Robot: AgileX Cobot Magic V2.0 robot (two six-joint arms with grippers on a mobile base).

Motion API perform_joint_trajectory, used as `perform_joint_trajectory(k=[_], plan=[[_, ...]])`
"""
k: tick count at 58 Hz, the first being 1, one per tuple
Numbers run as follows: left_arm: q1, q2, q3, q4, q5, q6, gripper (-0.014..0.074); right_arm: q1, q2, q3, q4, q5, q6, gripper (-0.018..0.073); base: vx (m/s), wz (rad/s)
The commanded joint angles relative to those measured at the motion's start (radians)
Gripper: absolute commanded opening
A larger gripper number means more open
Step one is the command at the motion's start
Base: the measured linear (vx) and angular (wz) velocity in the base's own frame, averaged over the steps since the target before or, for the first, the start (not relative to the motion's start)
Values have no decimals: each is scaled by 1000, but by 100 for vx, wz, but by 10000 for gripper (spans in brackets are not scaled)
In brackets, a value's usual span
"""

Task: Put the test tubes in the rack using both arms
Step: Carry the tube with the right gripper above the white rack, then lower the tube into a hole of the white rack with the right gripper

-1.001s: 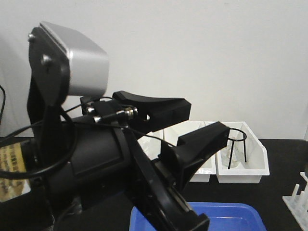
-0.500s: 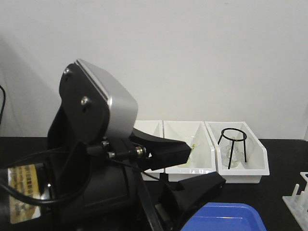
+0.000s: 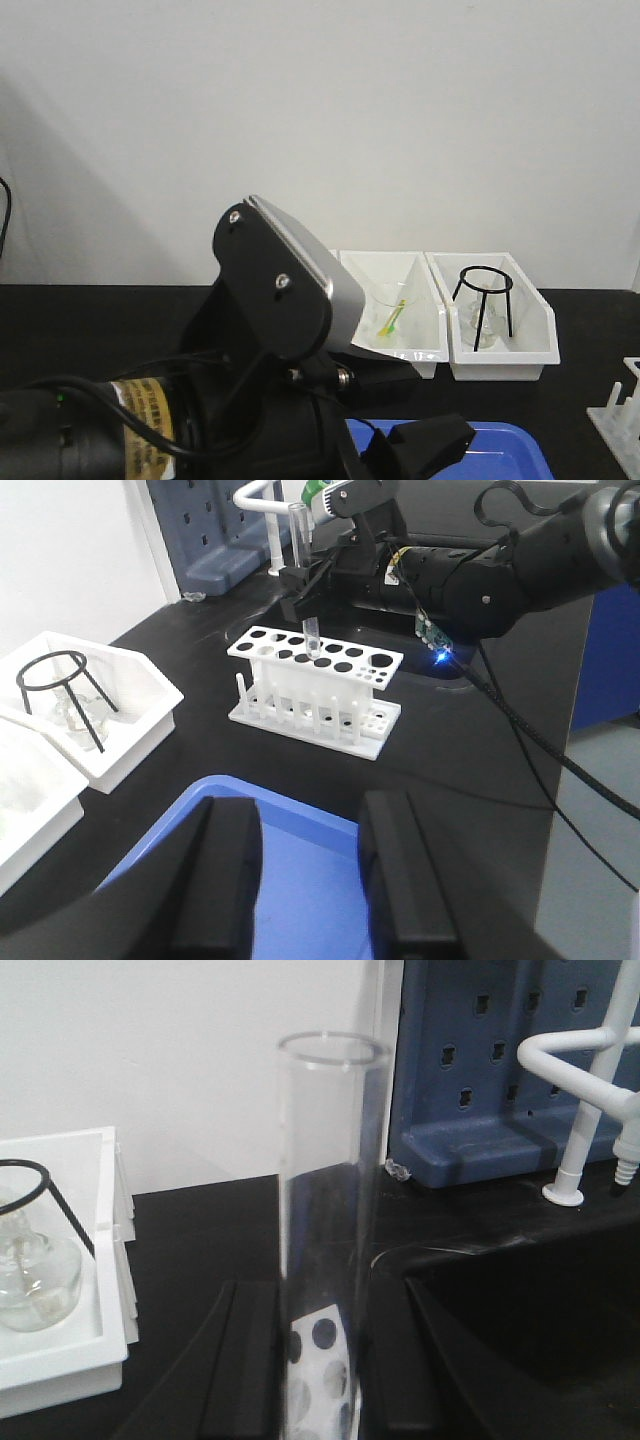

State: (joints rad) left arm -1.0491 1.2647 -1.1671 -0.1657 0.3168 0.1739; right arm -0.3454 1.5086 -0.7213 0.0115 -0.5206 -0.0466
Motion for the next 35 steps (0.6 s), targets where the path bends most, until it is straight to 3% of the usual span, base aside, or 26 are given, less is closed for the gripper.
perform_joint_trajectory(k=[1, 35], plan=[[-8, -18, -32, -3, -74, -4, 360, -7, -17, -34, -12, -124, -31, -6, 0, 0], [-8, -10, -32, -4, -44, -4, 358, -7, 37, -33, -12, -146, -29, -6, 0, 0]])
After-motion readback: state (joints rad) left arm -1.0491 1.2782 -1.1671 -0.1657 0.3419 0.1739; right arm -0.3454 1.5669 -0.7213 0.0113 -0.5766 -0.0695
